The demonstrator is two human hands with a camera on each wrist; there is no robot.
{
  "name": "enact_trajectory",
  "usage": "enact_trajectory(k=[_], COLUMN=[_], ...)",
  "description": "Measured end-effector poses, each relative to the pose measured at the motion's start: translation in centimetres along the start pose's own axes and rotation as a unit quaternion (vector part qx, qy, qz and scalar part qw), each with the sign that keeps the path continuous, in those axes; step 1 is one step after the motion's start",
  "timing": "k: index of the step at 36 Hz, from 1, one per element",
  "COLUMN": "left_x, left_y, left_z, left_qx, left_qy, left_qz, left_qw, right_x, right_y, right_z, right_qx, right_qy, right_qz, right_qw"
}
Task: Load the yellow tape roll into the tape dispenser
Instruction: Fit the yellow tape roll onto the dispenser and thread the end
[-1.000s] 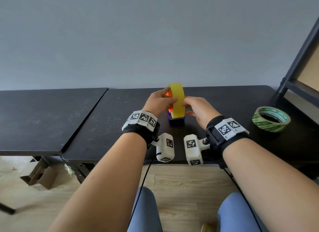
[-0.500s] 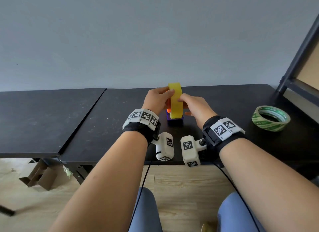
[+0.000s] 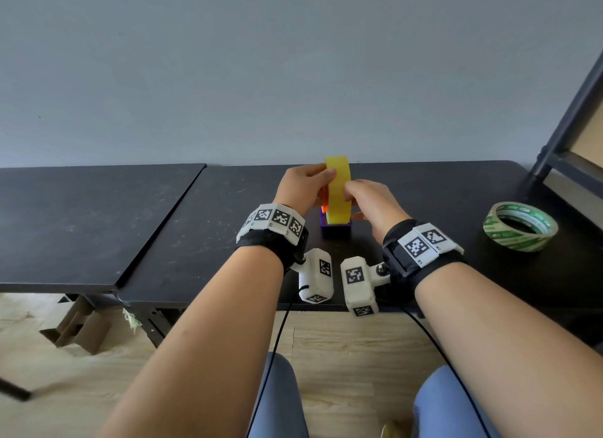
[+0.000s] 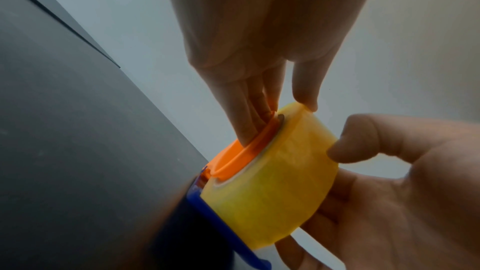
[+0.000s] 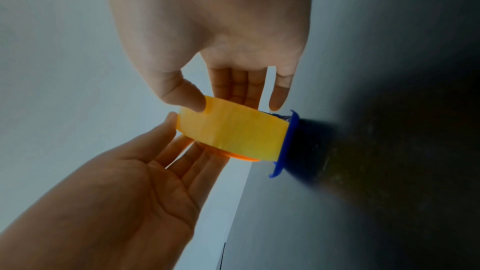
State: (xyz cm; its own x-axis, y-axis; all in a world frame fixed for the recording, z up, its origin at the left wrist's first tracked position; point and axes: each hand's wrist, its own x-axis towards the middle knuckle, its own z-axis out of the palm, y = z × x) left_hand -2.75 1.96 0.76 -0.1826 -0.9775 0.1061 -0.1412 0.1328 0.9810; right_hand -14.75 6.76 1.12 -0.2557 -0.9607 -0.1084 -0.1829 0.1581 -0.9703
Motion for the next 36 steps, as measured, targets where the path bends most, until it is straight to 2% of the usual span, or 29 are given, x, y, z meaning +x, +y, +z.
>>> enact_trajectory(k=[21,27,36], left_x=[0.3,0.5,0.3], left_y=[0.0,-0.2,-0.1], left_z=[-0.2,-0.2,-0.2], left_qx=[-0.023,-0.012,-0.002], left_qy=[-0.004,0.005,0.007], left_qz=[-0.012,-0.007,0.000], left_qw=[1.000,1.000,1.000], right_x=[-0.3,0.0,0.1], right_y=[1.0,0.7,0.5], right_z=[0.1,-0.3,-0.2], right_qx=[-0.030,0.019,0.036], right_qy=[-0.041,-0.024,-0.017], right_qz=[-0.032,-0.006,0.020], right_qw=[0.998,0.999,0.999])
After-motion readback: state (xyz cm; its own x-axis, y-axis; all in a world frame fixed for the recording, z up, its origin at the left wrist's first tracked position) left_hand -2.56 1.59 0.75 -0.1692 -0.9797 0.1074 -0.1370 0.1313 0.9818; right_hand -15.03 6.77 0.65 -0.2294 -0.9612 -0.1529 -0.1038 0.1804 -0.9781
